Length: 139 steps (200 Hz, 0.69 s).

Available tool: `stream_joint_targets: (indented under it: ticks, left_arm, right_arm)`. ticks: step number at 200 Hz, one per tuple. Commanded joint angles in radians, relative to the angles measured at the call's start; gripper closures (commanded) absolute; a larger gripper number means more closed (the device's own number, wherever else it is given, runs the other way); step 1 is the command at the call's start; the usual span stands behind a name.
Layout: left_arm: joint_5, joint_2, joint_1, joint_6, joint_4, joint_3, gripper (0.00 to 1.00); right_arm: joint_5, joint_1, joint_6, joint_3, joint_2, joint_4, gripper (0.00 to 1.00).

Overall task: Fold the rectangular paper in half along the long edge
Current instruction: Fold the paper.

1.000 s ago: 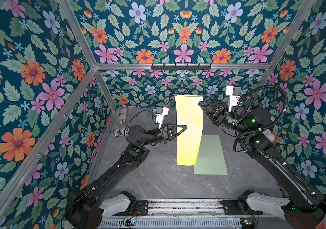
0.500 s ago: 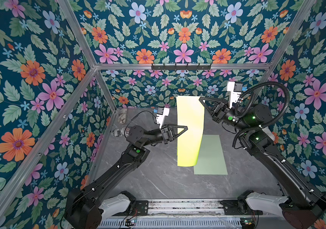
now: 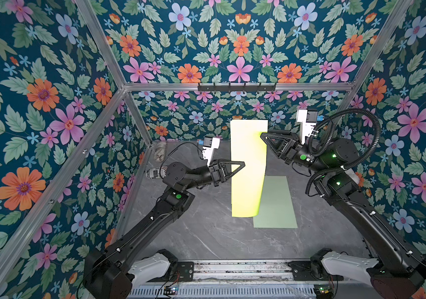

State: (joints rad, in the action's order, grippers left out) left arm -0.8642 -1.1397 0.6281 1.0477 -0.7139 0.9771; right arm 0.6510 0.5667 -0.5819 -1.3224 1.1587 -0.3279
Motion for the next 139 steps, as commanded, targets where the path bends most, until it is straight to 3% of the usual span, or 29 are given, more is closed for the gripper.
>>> stream_joint_targets:
  ticks: [1, 64, 98, 115, 127, 139]
  left_arm:
    - [0.01, -0.008, 0.001, -0.011, -0.026, 0.025, 1.0]
    - [0.033, -0.046, 0.005, -0.02, -0.027, 0.075, 1.0]
    - [0.033, -0.054, 0.01, -0.021, -0.024, 0.083, 1.0]
    - [0.033, -0.05, 0.01, -0.023, -0.017, 0.084, 1.0]
    - [0.033, -0.043, 0.01, -0.032, 0.0, 0.09, 1.0]
    - [0.037, -0.036, 0.01, -0.042, 0.017, 0.095, 1.0]
  right_arm:
    - [0.048, 0.006, -0.015, 0.048, -0.029, 0.06, 0.57]
    - [0.021, 0.076, -0.005, 0.162, -0.097, 0.133, 0.61]
    - [0.019, 0.076, -0.001, 0.189, -0.125, 0.131, 1.0]
    - [0.019, 0.077, 0.016, 0.179, -0.137, 0.158, 0.98]
    - [0.013, 0.076, 0.03, 0.167, -0.14, 0.192, 0.68]
    - [0.015, 0.077, 0.045, 0.161, -0.143, 0.223, 0.66]
